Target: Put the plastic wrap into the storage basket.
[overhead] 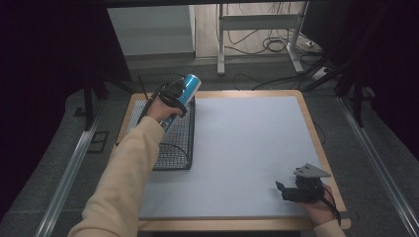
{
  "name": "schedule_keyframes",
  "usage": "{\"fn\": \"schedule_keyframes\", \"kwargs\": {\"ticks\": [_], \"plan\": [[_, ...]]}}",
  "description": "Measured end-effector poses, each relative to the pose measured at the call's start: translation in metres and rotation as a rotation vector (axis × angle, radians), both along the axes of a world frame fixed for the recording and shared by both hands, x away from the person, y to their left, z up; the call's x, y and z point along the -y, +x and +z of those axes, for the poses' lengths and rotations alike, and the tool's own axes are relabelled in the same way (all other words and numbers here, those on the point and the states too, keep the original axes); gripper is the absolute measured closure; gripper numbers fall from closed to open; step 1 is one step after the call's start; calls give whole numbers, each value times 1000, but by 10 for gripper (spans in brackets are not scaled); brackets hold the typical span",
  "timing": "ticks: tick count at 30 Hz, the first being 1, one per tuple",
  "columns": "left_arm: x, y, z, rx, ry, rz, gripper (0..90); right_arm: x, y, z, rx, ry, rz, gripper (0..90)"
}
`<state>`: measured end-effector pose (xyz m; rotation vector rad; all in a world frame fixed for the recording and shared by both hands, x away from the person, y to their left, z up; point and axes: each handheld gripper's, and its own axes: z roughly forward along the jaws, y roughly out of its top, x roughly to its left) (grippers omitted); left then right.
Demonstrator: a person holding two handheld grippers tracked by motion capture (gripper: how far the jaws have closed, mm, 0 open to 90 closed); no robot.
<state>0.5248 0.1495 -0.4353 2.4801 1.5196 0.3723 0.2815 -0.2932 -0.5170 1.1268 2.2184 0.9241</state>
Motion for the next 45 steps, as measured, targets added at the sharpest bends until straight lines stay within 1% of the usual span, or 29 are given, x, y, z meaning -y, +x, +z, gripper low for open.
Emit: {"fn": "schedule_keyframes", "kwargs": {"ticks": [2,8,15,16,17,18,20,21,22,24,26,30,31,32,33,34,35,36,37,38,39,41,44,45], "plan": [[1,1,-6,-10,22,6,319,0,0,0,1,-2,1,107],[3,3,-7,6,30,16,318,0,0,0,-2,-2,0,107],[2,3,-8,10,27,10,314,0,0,1,2,-4,0,107],[2,3,-7,9,24,9,314,0,0,1,2,-4,0,107],[1,3,-6,9,12,6,293,0,0,0,1,-3,0,107],[1,2,-4,13,4,5,293,0,0,0,1,-3,0,107],[1,1,3,31,-10,-5,252,0,0,0,1,-4,0,107],[1,-2,9,38,-22,-4,201,0,0,0,-1,-3,-1,107],[1,-2,9,38,-22,-4,185,0,0,0,-1,-3,-1,107],[2,-7,17,64,-46,1,169,-1,0,0,-4,-4,1,107],[3,-12,24,75,-72,5,154,-1,-1,0,-2,-5,2,107],[6,-26,36,87,-109,-36,136,-2,-2,0,-1,-5,3,107],[8,-34,41,97,-128,-51,137,-2,-2,0,0,-4,3,107],[8,-34,41,97,-128,-51,137,-2,-2,0,0,-4,3,107],[9,-43,48,125,-147,-71,139,-2,-2,1,2,-3,3,107],[9,-43,48,125,-147,-71,143,-2,-2,1,2,-3,3,107],[10,-54,56,153,-173,-86,147,-3,-2,1,3,-3,1,107],[10,-54,56,153,-173,-86,147,-3,-2,1,3,-3,1,107],[11,-62,61,160,-200,-106,147,-3,-2,1,5,-2,0,107],[12,-69,65,168,-216,-123,146,-3,-3,2,7,-2,1,107],[13,-77,67,175,-223,-143,142,-3,-3,2,8,0,2,107],[16,-92,70,190,-238,-167,140,-4,-4,3,15,3,1,107],[21,-114,72,220,-264,-213,141,-5,-5,3,14,2,6,107],[23,-121,72,230,-267,-225,141,-6,-5,3,15,1,7,107]]}}
